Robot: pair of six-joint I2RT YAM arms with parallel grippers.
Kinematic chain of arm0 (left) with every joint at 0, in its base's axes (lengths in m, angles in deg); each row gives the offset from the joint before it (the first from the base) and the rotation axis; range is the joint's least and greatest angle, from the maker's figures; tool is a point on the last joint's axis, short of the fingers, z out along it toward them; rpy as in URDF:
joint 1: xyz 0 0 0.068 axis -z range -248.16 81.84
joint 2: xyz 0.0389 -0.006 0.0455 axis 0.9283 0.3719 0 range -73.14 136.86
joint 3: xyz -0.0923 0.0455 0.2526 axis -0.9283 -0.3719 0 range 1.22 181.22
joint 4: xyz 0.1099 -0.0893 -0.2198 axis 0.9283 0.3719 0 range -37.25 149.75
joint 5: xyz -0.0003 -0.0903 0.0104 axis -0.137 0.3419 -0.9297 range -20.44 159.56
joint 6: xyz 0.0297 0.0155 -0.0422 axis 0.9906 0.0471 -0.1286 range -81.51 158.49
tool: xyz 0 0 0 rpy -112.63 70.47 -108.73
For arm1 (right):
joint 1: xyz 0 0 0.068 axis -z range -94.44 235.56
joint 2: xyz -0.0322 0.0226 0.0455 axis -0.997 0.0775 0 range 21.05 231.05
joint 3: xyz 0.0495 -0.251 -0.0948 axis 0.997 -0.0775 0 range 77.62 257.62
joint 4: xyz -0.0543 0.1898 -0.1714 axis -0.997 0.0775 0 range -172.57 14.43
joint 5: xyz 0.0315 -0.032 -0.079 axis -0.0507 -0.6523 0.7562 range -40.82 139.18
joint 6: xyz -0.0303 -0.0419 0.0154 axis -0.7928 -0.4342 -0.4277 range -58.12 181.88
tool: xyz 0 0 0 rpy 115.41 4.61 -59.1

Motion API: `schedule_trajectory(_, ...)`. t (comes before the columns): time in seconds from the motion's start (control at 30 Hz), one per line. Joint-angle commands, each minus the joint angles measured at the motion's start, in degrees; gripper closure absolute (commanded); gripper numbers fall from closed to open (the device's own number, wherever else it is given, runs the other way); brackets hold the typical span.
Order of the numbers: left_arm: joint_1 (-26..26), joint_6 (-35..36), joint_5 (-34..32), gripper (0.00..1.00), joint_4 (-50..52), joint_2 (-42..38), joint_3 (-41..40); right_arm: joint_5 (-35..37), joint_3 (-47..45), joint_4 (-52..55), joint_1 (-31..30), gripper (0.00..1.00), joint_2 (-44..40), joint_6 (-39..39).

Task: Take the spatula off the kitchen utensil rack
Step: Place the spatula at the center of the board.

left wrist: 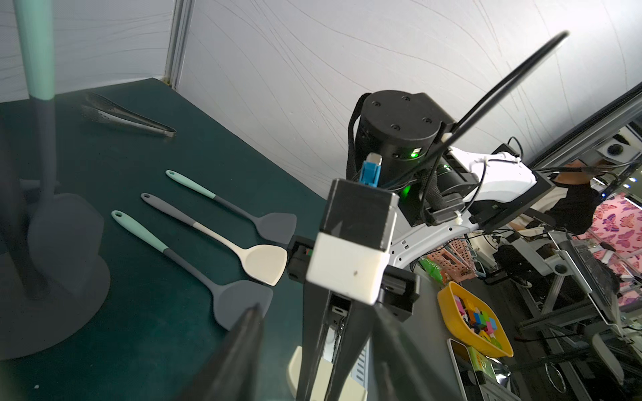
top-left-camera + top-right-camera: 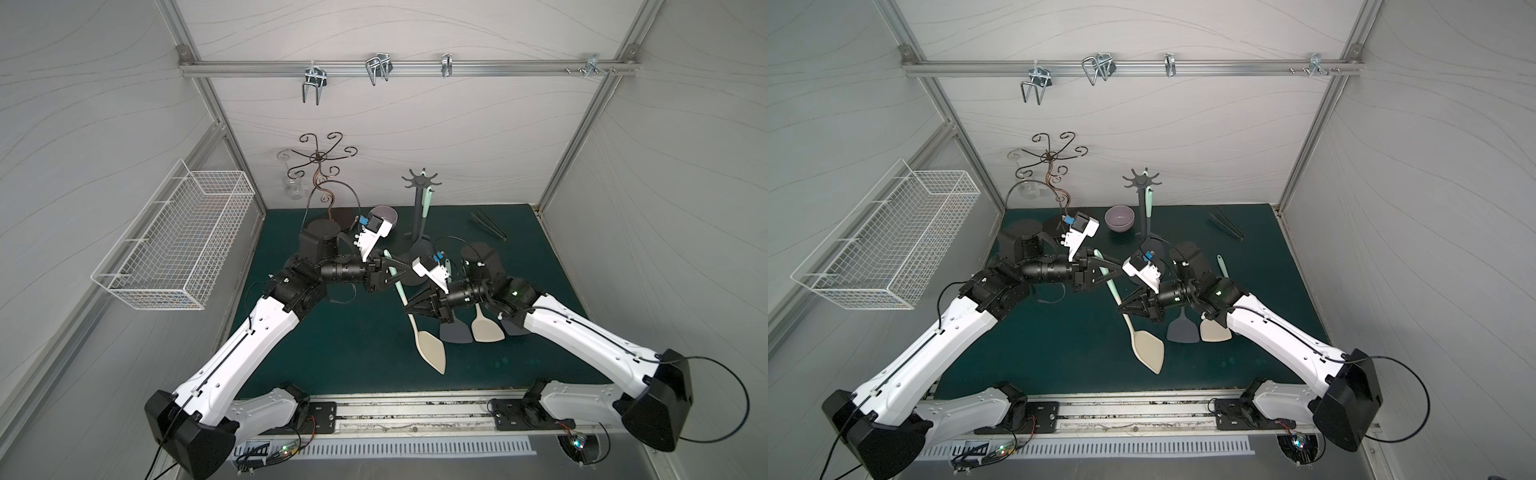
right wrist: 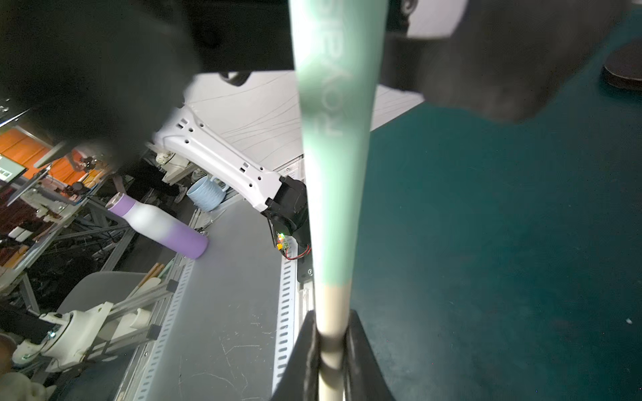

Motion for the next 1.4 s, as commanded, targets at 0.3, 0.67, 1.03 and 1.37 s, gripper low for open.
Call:
schedule_trajectory(0.3,0.0,13.9,-19.9,0.01,11.8,-8.4,2.4,22.7,11.4,27.8,19.7,1.00,-6.5,-13.5)
schedule_trajectory(0.67,5.2,13.8,-25.2,0.01,5.7,-10.8,-5.6,41.3,12.1,27.6,37.0,1.00,4.9,-21.2)
schedule_trajectory(1.03,13.6,18.0,-31.5,0.01,6.5,-11.1,-8.0,46.8,11.4,25.6,46.5,1.00,18.8,-27.4)
schedule_trajectory(1.37,21.8,22.2,-38.3,0.01,7.1,-8.8,-10.6,47.5,19.8,30.3,52.2,1.00,31.1,-30.3)
